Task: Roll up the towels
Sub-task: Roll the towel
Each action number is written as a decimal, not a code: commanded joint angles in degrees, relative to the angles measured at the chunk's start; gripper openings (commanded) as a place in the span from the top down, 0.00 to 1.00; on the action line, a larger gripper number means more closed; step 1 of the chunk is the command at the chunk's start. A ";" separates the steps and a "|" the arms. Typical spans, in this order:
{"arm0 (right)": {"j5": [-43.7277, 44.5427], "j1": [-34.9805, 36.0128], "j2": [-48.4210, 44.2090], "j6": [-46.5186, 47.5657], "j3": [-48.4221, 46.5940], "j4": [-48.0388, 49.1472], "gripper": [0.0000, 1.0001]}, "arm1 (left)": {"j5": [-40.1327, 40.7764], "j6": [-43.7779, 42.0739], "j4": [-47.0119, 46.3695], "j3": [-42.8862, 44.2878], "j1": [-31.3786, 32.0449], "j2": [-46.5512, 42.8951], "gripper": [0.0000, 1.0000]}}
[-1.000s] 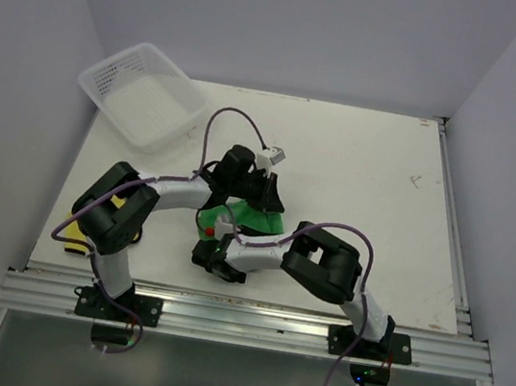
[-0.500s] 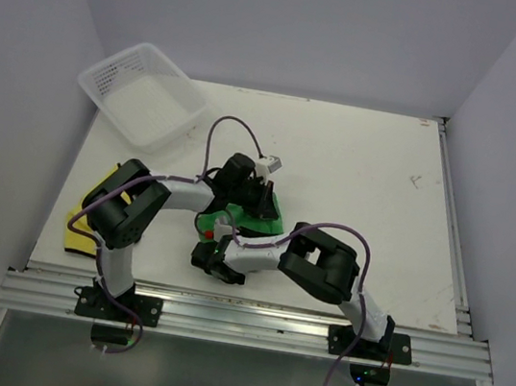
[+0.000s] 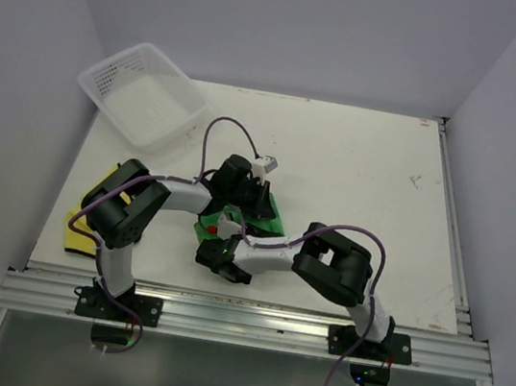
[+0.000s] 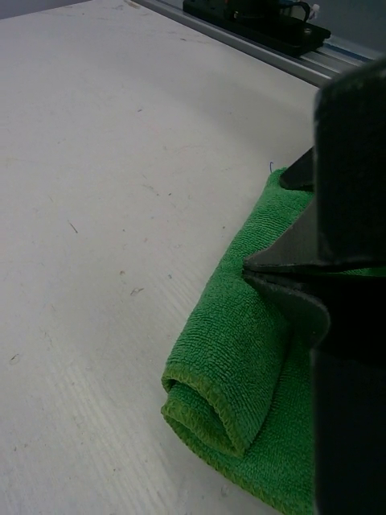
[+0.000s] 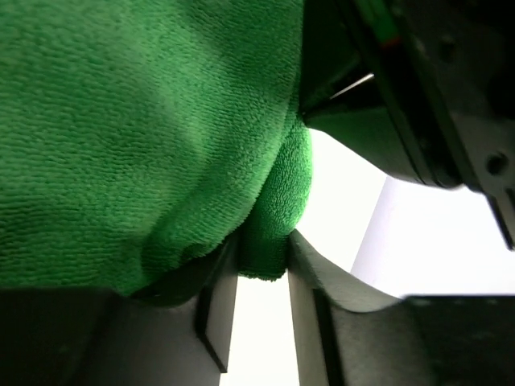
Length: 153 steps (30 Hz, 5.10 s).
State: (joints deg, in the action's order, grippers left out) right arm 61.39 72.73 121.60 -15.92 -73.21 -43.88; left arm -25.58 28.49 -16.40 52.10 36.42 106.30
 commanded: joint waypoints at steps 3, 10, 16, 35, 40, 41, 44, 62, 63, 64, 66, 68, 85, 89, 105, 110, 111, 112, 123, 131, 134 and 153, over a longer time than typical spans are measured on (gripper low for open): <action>-7.95 0.22 -5.84 -8.59 2.36 3.45 0.59 | 1.85 -0.19 -0.91 -3.05 -1.36 0.84 0.96; -8.30 0.57 -10.77 -11.41 5.71 4.24 0.45 | 2.03 -0.01 -2.23 -4.11 -1.27 0.05 0.96; -6.98 0.48 -13.75 -14.13 7.20 4.94 0.45 | 2.91 -1.07 -1.70 -4.46 -1.36 -0.22 0.96; -34.37 -13.21 -51.98 -22.92 28.73 26.45 0.46 | 6.33 0.34 -3.72 -6.83 -0.39 -2.24 0.96; -52.22 -24.82 -51.65 -25.99 31.28 33.66 0.47 | 6.60 0.60 -4.25 -7.36 0.14 -2.06 0.97; -54.59 -25.87 -51.03 -26.61 31.72 35.25 0.46 | 6.60 0.60 -4.34 -7.36 0.14 -2.15 0.97; -60.67 -28.87 -48.57 -29.25 32.87 39.20 0.46 | 6.69 0.51 -4.34 -7.36 0.23 -2.24 0.97; -68.15 -35.64 -39.08 -32.15 35.85 45.54 0.53 | 7.22 -0.01 -3.99 -7.54 0.93 -1.80 0.97; -69.02 -35.64 -38.72 -32.15 36.29 45.72 0.53 | 7.21 -0.10 -3.90 -7.45 0.84 -1.71 0.97; -69.29 -35.73 -38.02 -32.24 36.64 46.25 0.53 | 7.30 -0.10 -3.90 -7.36 1.02 -1.62 0.97; -69.99 -35.64 -37.58 -32.33 37.61 47.39 0.55 | 7.30 -0.10 -3.81 -7.36 0.93 -1.62 0.97; -70.09 -35.64 -36.79 -32.33 38.05 47.74 0.57 | 7.39 -0.10 -3.90 -7.36 1.02 -1.54 0.97; -73.34 -35.46 -36.26 -26.71 42.62 51.61 0.86 | 8.18 -0.19 -2.67 -6.22 1.11 -1.36 0.97; -69.66 -34.24 -37.14 -24.78 42.71 50.74 1.00 | 8.53 0.07 -2.41 -5.87 1.10 -1.97 0.97; -35.56 -17.98 -42.94 -15.72 37.18 39.23 1.00 | 9.68 2.36 1.99 -2.18 1.02 -6.45 0.96; -28.97 -14.03 -40.49 -14.58 34.81 37.11 1.00 | 9.41 3.23 3.48 -0.95 0.67 -9.18 0.96; -28.00 -13.50 -40.22 -14.58 34.54 36.76 1.00 | 9.15 3.50 3.48 -1.03 0.49 -9.70 0.96; -27.29 -12.97 -39.78 -14.58 34.36 36.58 1.00 | 9.06 3.68 3.57 -1.03 0.40 -10.75 0.96; -17.27 -4.09 -33.10 -13.00 28.57 32.55 1.00 | 9.50 3.33 5.68 -1.73 -0.65 -14.54 0.96; -8.05 2.76 -23.10 -11.50 19.26 24.29 1.00 | 9.41 3.59 5.24 -3.14 -0.65 -15.33 0.96; -5.67 4.96 -17.92 -11.24 14.77 19.81 1.00 | 9.06 3.85 4.89 -3.93 -0.65 -15.69 0.96; -6.36 9.27 -4.44 -6.49 2.72 10.57 1.00 | 4.32 7.89 -2.75 -16.32 -0.57 -18.59 0.95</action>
State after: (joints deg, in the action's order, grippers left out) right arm 59.37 81.65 115.15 -21.89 -68.71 -33.45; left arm -18.59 34.02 -13.74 38.20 35.31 89.12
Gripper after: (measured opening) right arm 0.195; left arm 0.045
